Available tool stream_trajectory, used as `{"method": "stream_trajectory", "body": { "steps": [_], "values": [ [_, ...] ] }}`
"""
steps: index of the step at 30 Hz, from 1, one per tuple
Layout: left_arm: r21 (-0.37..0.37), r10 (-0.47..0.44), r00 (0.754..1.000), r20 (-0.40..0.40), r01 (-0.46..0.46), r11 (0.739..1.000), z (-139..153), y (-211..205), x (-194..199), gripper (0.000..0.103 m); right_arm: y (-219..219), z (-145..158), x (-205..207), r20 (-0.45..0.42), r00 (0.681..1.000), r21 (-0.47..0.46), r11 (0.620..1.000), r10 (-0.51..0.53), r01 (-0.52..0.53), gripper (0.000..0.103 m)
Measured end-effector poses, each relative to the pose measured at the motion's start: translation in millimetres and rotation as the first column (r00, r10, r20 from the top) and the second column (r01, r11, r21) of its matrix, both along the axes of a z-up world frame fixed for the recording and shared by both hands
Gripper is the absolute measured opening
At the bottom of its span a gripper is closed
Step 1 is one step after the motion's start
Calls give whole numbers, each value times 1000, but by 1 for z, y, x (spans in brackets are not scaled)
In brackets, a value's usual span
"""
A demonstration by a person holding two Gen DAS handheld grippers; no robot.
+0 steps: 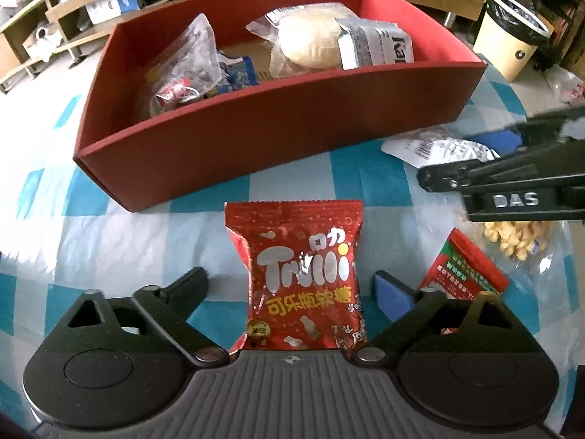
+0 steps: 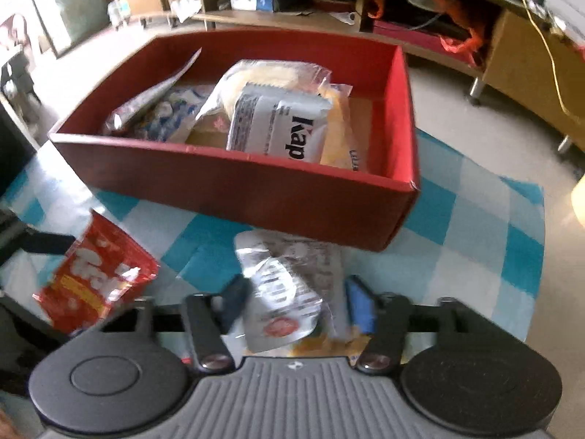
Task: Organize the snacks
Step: 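Grasp the red Trolli gummy bag with the left tool, then carry the Trolli bag with left tool while right tool carries the clear meat pack to the box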
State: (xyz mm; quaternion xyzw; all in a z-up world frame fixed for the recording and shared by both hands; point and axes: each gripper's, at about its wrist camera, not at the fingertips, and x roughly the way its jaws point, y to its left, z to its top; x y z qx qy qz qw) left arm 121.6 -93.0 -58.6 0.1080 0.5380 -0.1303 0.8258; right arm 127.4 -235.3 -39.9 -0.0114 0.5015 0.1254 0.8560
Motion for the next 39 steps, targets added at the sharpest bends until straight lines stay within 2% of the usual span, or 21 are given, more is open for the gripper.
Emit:
{"method": "stream_trajectory", "body": {
  "steps": [5,10,13,18,23,30,39],
  "values": [
    [-14,10,1000,1,-10,1000,5,6,-3,82,-1,5,-16,11,1000,-5,1000,-12,12,55],
    [-54,14,1000,-16,-15,998,10,13,-1,69,-8,24,-34,41,997,105,993,-62,58,55],
    [-74,12,1000,-28,-14,997,12,15,-1,64,-10,33,-43,47,995,180,981,-86,76,55],
    [-86,24,999,-43,-27,996,14,18,-3,61,-11,43,-50,64,993,250,965,-99,80,55],
    [-104,47,997,-62,-53,993,16,23,-4,58,-11,47,-48,78,992,268,961,-96,72,55],
    [-55,39,998,-40,-41,998,17,17,-10,58,-12,53,-46,101,991,281,958,-86,54,55],
    [-106,34,999,-19,-36,994,35,17,-17,58,-22,63,-46,136,984,303,951,-112,66,55]
  ]
}}
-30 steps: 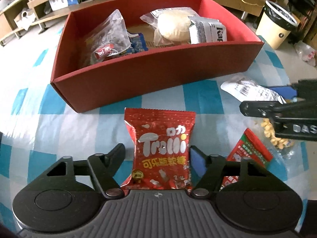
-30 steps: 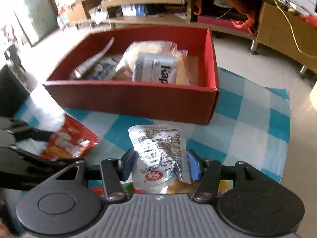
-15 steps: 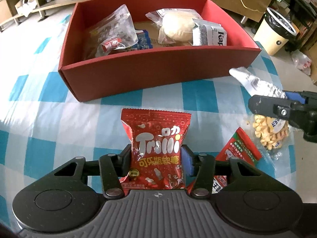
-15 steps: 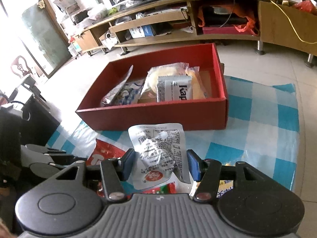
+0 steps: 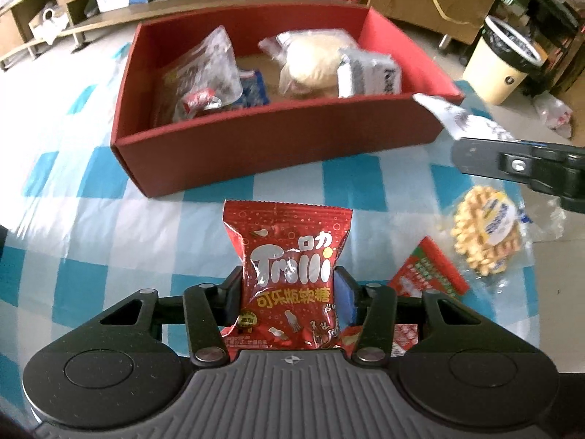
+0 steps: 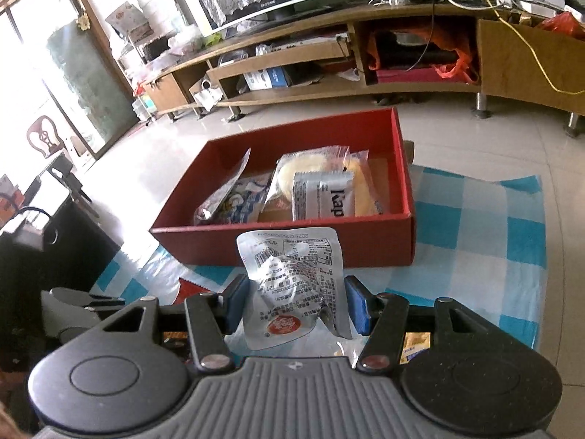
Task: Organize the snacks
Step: 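Carry the Trolli bag with left tool while right tool carries the clear meat pack to the box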
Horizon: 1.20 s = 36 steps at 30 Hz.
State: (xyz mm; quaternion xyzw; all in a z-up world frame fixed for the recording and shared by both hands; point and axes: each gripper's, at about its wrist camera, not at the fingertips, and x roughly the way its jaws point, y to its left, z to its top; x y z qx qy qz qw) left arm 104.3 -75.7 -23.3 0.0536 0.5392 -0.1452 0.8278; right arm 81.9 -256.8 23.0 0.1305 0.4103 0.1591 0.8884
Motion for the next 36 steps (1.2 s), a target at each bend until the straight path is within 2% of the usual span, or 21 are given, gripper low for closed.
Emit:
{"method": "stream_trajectory", "body": {
  "steps": [17,36],
  "values": [
    [-79,-11,998,65,16,997,35,-2,-1,58,-11,10,16,43,998,38,998,-53,52,55],
    [-95,47,989,143,-34,995,56,1,41,59,-14,15,44,72,992,71,992,-106,100,55]
  ]
}}
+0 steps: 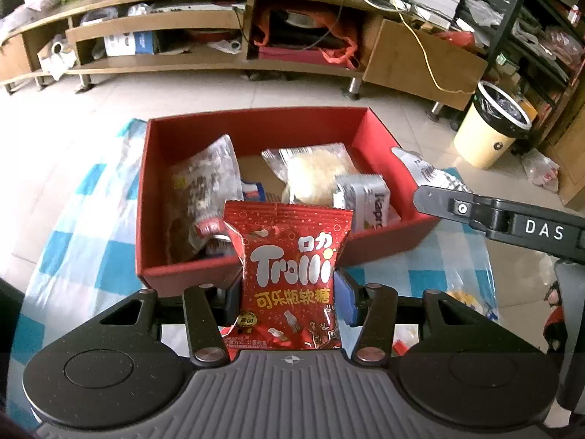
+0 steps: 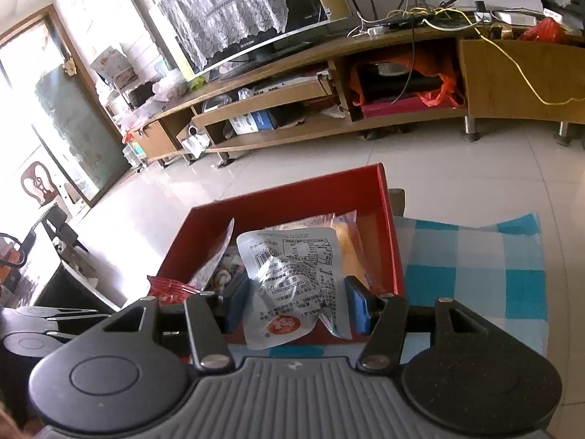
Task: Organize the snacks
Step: 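Carry the Trolli bag with left tool while right tool carries the clear meat pack to the box, then lower both tools into the red box and open them to release the snacks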
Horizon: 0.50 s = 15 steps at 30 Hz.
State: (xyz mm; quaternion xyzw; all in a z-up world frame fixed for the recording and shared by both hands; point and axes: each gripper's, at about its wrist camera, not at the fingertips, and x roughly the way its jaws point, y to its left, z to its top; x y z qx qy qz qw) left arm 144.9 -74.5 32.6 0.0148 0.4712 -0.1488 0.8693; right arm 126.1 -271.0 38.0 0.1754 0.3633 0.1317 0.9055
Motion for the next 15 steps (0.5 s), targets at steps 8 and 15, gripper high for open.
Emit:
{"method": "stream_trajectory", "body": {
  "steps": [8,15],
  "values": [
    [1,40,999,20,-40,999,3,5,22,59,5,1,15,13,1000,10,1000,-9,9,55],
    [7,67,998,21,-67,998,-2,5,39,59,3,-5,33,0,1000,5,1000,-27,27,55]
  ]
}}
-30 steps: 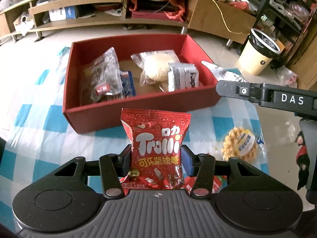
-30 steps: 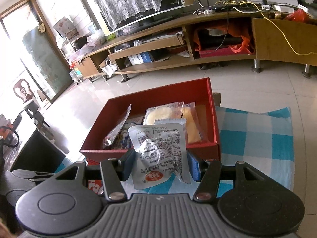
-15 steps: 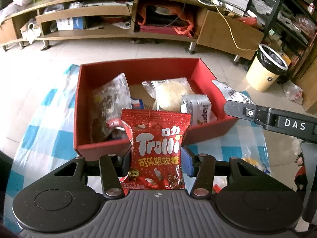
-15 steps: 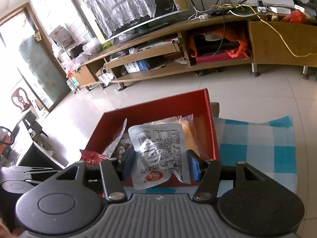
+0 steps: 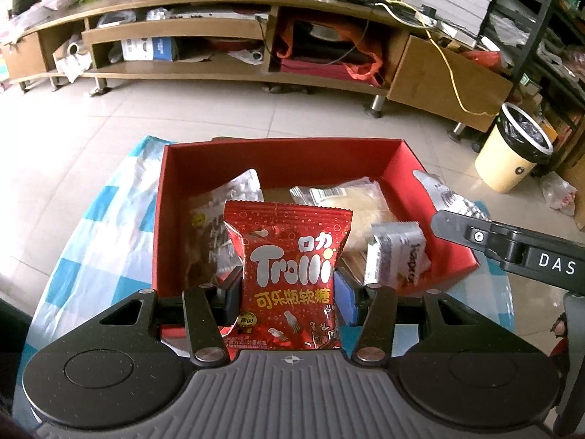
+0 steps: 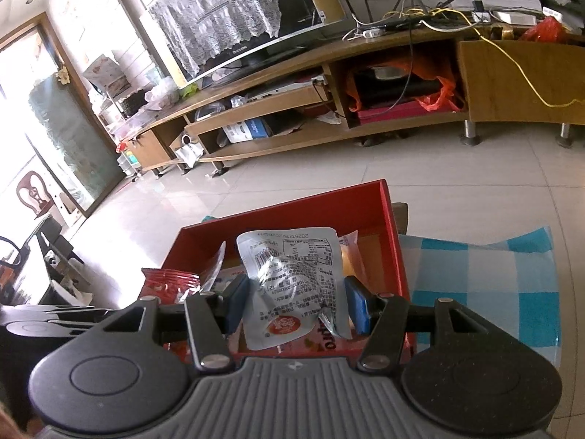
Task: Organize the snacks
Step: 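Lower both tools into the red box and open them to release the snacks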
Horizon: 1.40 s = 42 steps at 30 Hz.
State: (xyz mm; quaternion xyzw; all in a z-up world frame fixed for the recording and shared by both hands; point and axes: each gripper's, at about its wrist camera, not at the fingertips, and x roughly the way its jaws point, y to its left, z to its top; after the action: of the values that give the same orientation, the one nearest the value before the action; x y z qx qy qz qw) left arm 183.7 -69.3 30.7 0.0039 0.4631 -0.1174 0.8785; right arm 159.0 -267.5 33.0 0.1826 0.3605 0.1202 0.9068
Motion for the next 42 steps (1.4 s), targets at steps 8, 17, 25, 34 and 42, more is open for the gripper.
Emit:
{"method": "stream_trajectory", "body": {
  "steps": [8,17,25,34,42],
  "values": [
    [17,18,1000,-6,-18,1000,-7,-2,17,59,4,-9,18,-17,1000,-25,1000,-3,3,55],
    [36,20,1000,-4,-20,999,-13,-2,26,60,23,-20,31,-37,999,-97,995,24,-27,56],
    [51,19,1000,-1,-19,999,-14,-2,27,70,33,-26,35,-54,998,-129,991,38,-44,56],
    [69,11,1000,20,-12,998,-12,-5,23,81,29,-24,34,-46,999,-134,991,22,-28,57],
    [91,7,999,48,-11,996,-9,-8,20,86,27,-23,34,-34,999,-130,992,4,-8,58]
  ]
}}
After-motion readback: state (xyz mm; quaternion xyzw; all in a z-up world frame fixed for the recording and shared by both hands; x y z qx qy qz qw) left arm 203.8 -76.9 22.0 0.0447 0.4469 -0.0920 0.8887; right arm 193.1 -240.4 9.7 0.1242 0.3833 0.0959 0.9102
